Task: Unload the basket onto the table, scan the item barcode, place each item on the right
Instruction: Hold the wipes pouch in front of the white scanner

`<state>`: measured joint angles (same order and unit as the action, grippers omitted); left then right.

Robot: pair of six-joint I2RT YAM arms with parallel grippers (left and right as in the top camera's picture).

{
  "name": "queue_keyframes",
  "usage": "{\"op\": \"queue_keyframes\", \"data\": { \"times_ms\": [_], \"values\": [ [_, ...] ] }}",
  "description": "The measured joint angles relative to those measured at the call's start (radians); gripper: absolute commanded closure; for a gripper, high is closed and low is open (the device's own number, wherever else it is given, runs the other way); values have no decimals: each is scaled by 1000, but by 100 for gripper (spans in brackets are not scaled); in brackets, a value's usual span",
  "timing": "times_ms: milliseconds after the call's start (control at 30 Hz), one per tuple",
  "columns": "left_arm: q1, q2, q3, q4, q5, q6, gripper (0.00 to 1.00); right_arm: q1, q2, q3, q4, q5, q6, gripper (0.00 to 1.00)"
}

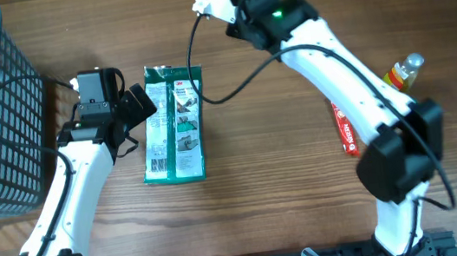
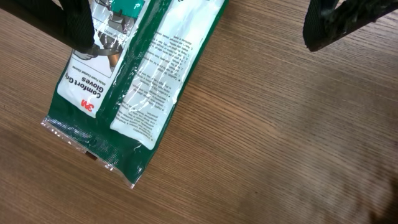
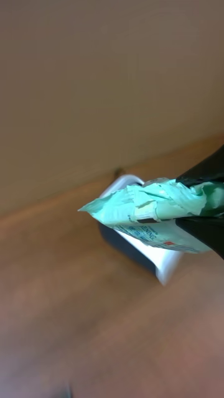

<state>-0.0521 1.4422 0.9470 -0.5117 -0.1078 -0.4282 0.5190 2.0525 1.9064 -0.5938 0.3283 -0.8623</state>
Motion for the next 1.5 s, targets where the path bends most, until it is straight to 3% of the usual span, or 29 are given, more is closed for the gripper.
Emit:
{"op": "queue_keyframes", "data": {
  "times_ms": [300,600,1100,1500],
  "values": [
    [0,0,0,0,0,0,0,-8,158,0,378,145,-140,96],
    [0,0,0,0,0,0,1,-49,219,0,464,190,-156,96],
    [0,0,0,0,0,0,0,-50,223,0,376,175,262,96],
    [0,0,0,0,0,0,0,-50,222,0,306,148,428,96]
  ]
}}
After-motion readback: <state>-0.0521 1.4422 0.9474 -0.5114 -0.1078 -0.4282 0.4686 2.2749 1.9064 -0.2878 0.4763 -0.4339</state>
